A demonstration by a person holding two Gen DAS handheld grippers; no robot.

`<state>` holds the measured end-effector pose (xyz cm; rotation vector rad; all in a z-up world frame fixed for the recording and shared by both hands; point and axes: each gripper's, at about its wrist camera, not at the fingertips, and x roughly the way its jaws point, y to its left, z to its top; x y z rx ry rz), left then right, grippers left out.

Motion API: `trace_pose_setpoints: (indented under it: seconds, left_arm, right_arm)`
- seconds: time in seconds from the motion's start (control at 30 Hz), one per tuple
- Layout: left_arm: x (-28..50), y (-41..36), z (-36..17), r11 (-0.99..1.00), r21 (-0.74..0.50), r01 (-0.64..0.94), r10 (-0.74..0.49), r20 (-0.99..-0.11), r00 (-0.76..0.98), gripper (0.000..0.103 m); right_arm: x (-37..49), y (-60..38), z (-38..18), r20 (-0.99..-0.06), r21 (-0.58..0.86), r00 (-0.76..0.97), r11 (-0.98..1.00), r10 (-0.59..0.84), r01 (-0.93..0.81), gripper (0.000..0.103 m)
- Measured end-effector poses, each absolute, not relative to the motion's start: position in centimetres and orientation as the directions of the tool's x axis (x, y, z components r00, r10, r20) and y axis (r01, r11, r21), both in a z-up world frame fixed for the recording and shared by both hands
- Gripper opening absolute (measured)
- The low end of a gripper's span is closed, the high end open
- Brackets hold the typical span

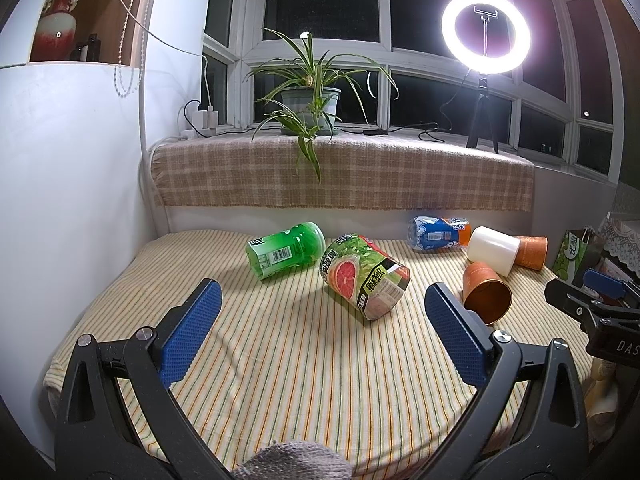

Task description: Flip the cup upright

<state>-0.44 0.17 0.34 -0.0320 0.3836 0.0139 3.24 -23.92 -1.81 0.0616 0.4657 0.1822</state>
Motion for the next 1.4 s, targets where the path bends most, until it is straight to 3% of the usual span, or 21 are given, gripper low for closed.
trace_pose_setpoints:
  seconds: [0.8, 1.4]
  left_arm:
    - [-0.4, 0.1, -0.9, 0.999, -0.026, -0.027, 0.014, -0.394, 0.919, 0.103]
    - [-0.4, 3.9, -4.6, 0.995, -0.07, -0.065, 0.021, -0.505, 0.863, 0.103]
  right_arm:
    - [4.1, -24.8, -2.6, -0.467, 0.141, 0.863, 0.98, 0.192, -0.141, 0.103]
    - [13.0, -32.5, -5.7, -0.615, 0.491, 0.719, 0.871, 0.323, 0.028, 0.102]
